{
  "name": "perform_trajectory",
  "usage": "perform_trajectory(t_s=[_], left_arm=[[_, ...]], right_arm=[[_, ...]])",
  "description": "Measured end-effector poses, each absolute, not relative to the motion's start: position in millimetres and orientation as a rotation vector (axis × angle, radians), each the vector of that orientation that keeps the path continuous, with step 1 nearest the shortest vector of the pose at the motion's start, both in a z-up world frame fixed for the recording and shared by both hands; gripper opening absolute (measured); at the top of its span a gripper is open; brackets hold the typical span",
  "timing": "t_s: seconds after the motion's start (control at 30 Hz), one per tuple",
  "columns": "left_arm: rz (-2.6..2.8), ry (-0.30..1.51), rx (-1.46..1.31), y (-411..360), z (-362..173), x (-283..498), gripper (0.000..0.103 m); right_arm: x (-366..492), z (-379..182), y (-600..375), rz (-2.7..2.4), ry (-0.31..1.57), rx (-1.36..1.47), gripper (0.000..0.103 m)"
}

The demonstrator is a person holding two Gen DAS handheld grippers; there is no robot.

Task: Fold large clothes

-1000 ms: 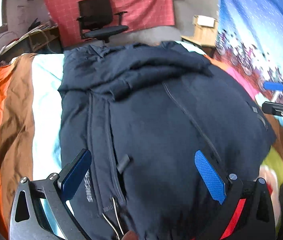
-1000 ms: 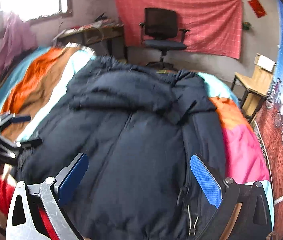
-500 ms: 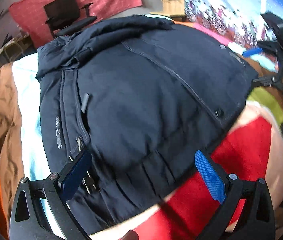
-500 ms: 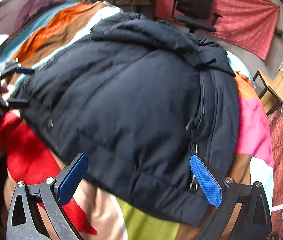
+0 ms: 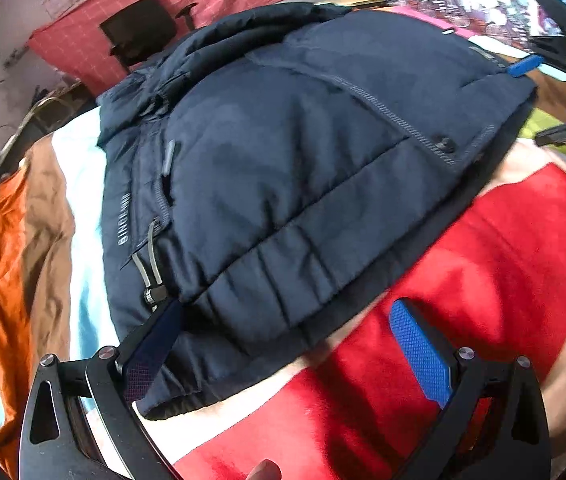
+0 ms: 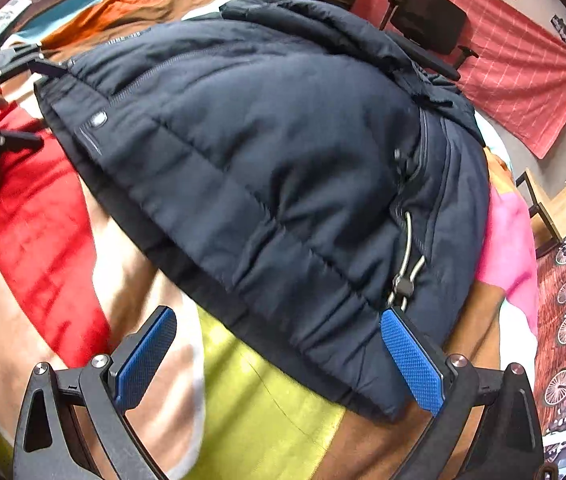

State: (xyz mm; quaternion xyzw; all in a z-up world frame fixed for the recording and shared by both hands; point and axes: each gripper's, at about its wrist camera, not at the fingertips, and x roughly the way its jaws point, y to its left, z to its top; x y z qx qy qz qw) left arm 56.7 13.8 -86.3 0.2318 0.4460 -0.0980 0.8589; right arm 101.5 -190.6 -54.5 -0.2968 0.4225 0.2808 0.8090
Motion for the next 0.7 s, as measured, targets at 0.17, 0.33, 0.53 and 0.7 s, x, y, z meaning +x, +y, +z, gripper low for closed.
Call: perform_trajectory(t_s=[0.17,0.33,0.53,0.7], left_arm=[[-0.065,0.869,0.562,11.0,-96.2,49.4,0.102],[0.031,0.829,0.588,13.2,-98.6,49.1,0.102],[0.13,0.774,0.639,11.9,-101.3,48.0,0.102],[0.147,0.759,0.651,9.9,-100.9,45.6,0.102]], right_arm=[[93.5,-64.5,-190.1,0.566,0.836,-0.727,0.103],[82.8,-68.0,-187.7,0.5,0.74,-0.795,0.103],[78.0,-71.2,-187.8,0.39,0.651,-0.848,0.103],[74.1,-74.0,-184.5,0.362,0.601,-0.86,0.103]])
